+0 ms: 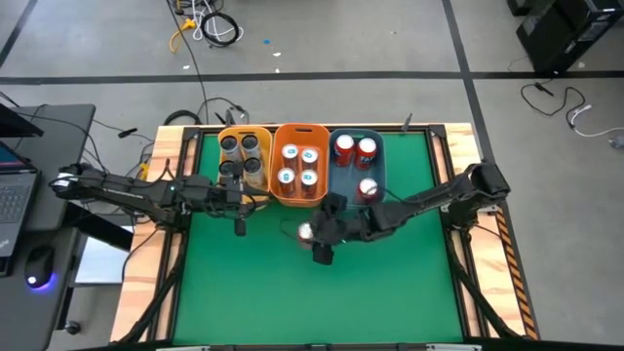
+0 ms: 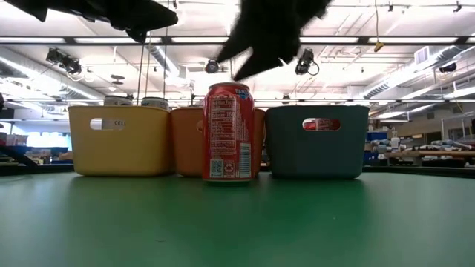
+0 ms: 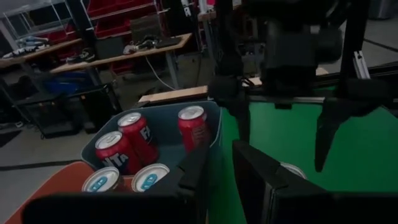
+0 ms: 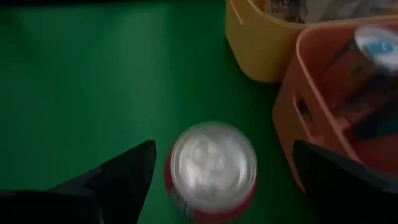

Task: Sort soda cans
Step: Put the orange soda can into the blue bin

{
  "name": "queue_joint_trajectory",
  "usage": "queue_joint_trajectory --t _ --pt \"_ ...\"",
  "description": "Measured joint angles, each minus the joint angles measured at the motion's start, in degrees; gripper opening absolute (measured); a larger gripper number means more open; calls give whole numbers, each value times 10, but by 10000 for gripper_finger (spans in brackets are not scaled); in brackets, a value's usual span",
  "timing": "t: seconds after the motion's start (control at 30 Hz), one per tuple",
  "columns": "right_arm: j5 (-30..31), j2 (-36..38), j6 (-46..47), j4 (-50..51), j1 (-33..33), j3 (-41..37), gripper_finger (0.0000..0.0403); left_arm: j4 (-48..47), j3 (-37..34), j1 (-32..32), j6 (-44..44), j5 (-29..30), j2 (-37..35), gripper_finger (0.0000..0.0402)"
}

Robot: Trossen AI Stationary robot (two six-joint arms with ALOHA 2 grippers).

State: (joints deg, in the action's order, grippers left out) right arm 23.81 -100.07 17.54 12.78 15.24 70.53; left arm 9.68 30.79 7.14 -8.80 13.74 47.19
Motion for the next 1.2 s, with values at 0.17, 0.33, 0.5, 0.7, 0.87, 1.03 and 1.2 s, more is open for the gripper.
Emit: queue_joint_trajectory --t 0.17,0.33,0.5,0.7,0.87,1.03,1.2 --pt "-91 -21 -22 110 -31 100 361 -5 0 0 3 2 -1 74" --pt "-153 -52 -32 208 -51 167 350 -9 0 1 3 2 -1 74" --pt "-188 -93 -44 247 -60 203 345 -4 0 0 -5 3 -1 74" --pt "-194 -148 -72 316 -66 265 347 -13 0 0 -11 14 -1 74" --pt "-196 -178 -81 359 -67 305 327 -19 0 0 -11 14 -1 74" --pt "-199 -187 -88 380 -72 323 276 -20 0 0 -11 14 -1 74" --pt "-208 -180 -88 407 -73 353 276 -19 0 0 -10 14 -1 74"
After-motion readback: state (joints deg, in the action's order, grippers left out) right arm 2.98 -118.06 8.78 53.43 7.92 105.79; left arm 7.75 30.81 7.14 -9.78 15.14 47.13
